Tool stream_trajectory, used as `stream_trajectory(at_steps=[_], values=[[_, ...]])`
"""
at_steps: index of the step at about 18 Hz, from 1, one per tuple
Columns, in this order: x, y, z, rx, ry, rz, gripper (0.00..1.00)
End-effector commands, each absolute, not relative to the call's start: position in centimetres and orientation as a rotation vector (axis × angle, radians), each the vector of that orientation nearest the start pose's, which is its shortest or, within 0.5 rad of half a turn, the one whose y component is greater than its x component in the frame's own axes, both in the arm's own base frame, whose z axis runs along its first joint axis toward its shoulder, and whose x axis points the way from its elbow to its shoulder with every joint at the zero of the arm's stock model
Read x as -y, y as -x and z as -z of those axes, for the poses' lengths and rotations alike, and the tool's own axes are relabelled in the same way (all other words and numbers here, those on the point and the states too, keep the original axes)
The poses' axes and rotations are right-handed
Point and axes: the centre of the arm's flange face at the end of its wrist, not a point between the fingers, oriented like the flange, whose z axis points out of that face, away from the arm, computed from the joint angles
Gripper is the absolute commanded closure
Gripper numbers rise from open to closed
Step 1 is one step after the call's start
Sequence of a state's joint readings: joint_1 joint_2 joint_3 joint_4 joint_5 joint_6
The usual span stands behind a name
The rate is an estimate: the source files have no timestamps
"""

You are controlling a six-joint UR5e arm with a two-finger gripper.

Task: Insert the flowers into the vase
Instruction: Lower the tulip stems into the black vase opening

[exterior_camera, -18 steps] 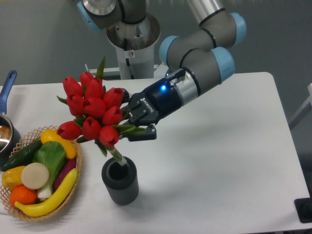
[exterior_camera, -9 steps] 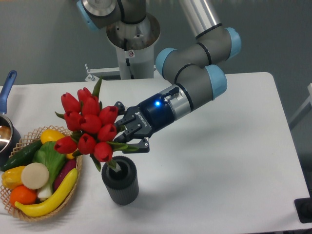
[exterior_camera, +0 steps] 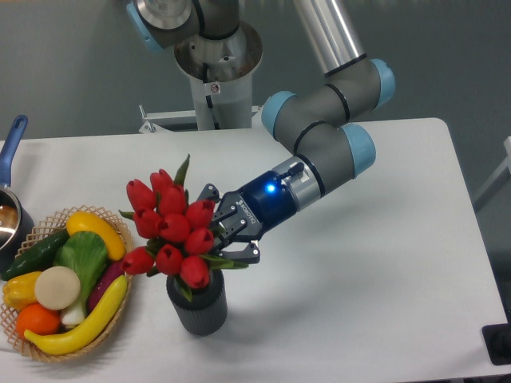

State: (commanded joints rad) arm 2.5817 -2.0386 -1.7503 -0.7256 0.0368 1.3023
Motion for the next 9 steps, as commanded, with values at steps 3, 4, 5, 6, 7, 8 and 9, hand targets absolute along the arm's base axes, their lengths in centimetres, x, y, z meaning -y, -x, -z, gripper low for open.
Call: stream_trajectory(at_steps=[3, 4, 5, 6, 7, 8, 9], values=[[-51.9, 38.8, -31.2, -0.377, 1.585, 0.496, 0.69], [-51.8, 38.7, -30.8, -0.374, 1.586, 0.500, 0.68], [-51.7, 38.5, -30.4, -0.367, 1.590, 0.506, 0.68], [-51.7, 38.6, -30.0, -0.362, 1.592, 0.510, 0.68], [-51.8, 38.6, -29.8, -0.361, 1.593, 0.514, 0.68], [-51.8, 38.7, -29.5, -0.363, 1.592, 0.512, 0.68], [-51.9, 38.5, -29.1, -0.367, 1.591, 0.511, 0.67]])
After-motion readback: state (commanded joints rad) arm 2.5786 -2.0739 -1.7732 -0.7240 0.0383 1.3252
